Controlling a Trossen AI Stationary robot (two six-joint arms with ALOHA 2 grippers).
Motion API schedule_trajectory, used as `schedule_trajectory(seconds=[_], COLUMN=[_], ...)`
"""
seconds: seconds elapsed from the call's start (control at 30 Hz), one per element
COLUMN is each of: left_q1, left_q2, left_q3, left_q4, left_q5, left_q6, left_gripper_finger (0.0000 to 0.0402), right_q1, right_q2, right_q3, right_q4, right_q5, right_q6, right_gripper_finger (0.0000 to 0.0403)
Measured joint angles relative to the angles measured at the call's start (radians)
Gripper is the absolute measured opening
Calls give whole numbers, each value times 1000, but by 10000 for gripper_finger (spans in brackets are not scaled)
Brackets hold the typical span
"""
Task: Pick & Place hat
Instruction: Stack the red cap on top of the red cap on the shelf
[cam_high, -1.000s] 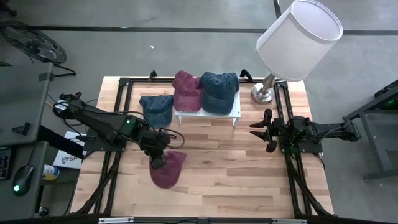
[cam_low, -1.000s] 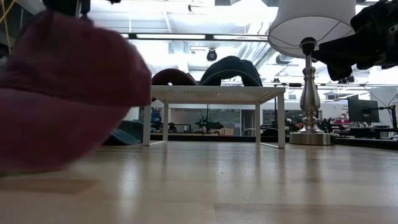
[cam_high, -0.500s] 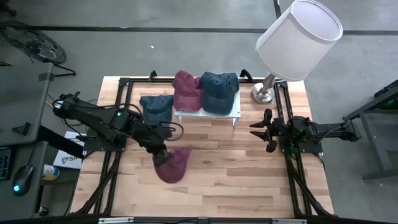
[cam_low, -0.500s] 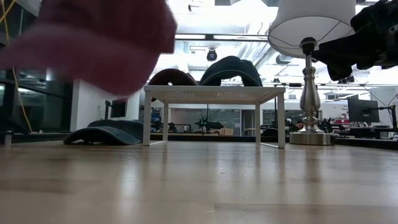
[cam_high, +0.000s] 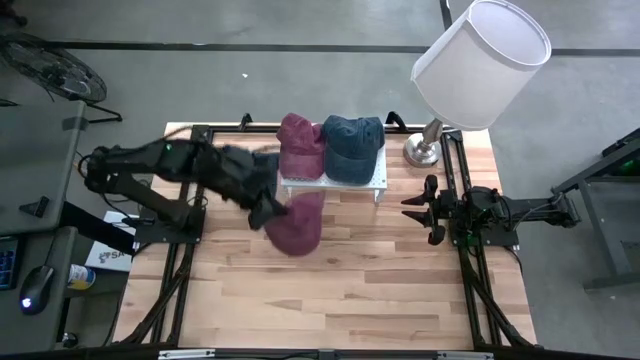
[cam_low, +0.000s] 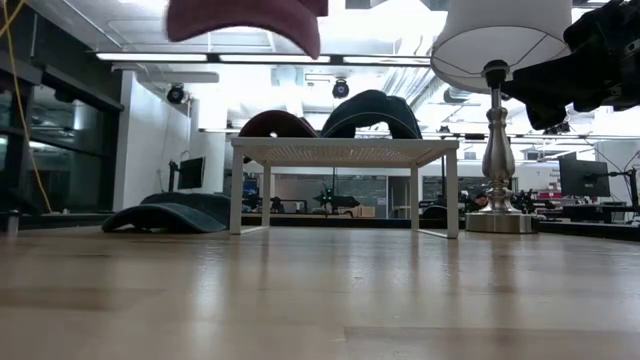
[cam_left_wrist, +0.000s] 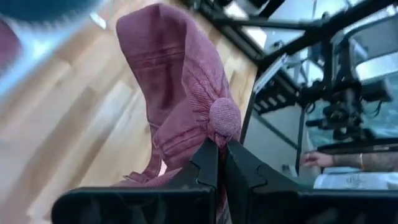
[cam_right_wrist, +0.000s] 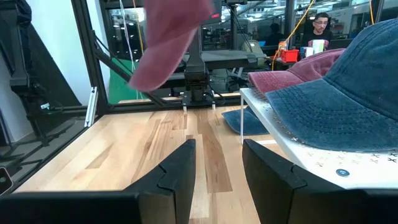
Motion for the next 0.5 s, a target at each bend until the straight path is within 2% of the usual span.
schedule_trajectory(seconds=[0.23, 0.5], left_q1=[201, 428], left_q2=[7, 73], left_q3=[103, 168], left_q4=[-76, -104], left_q5=[139, 449], left_q6=[146, 374], left_gripper_finger=[2, 2], right_q1=[0, 0], right_q2=[0, 0], right_q3=[0, 0], right_q4=[0, 0], right_q5=[0, 0], right_q6=[0, 0], right_gripper_finger=[126, 126])
